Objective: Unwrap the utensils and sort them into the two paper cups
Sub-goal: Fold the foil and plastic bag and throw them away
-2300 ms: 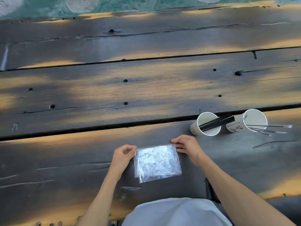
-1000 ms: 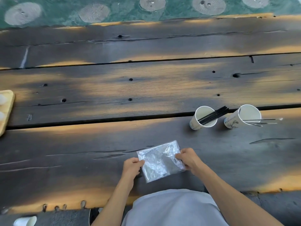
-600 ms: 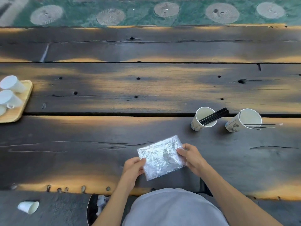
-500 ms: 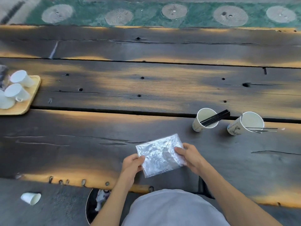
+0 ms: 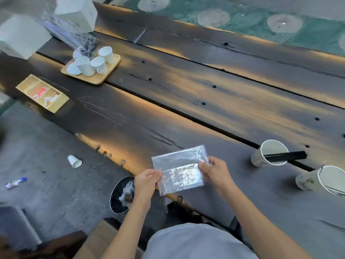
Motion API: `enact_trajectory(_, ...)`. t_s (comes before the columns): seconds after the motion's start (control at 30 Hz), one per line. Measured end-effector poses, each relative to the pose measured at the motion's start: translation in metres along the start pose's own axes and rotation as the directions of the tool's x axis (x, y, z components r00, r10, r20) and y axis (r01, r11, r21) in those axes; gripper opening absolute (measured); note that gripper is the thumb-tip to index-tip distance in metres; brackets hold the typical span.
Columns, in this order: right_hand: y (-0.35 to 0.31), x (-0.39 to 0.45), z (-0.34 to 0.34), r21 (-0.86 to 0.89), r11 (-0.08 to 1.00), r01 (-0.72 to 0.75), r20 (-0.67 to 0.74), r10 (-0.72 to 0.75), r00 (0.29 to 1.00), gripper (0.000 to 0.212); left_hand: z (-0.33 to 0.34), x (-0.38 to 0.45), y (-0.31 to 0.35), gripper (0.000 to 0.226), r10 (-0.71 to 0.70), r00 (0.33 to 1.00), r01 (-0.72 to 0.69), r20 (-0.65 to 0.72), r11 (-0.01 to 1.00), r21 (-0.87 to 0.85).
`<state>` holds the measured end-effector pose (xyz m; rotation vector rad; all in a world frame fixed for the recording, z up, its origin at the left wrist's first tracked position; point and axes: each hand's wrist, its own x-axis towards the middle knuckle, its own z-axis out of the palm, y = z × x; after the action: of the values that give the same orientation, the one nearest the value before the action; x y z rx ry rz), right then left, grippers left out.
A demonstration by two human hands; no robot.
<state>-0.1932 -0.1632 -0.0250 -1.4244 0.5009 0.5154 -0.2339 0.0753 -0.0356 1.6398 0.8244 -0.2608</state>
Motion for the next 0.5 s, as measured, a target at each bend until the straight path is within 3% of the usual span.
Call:
enact_trajectory(0.13, 0.001, 0.002, 0.033, -0.070, 0.997, 0.013, 0.073, -0.008, 0.997, 0.035, -0.035, -0.009, -0.021, 0.022, -0.074, 0.997, 0.067, -0.035, 0.986, -0.154)
enact_trajectory(0.23, 0.002, 0.003, 0.069, -0.138, 0.990, -0.002, 0.123, 0.020, 0.992, 0.032, -0.066, -0.015, -0.042, 0.026, -0.118, 0.992, 0.107, -0.040, 0.972, -0.211)
enact_trajectory(0.5, 0.017, 0.009, 0.184, -0.375, 0.924, -0.079, 0.268, 0.190, 0.945, 0.032, -0.155, -0.008, -0.092, 0.018, -0.262, 0.930, 0.143, -0.256, 0.903, -0.405)
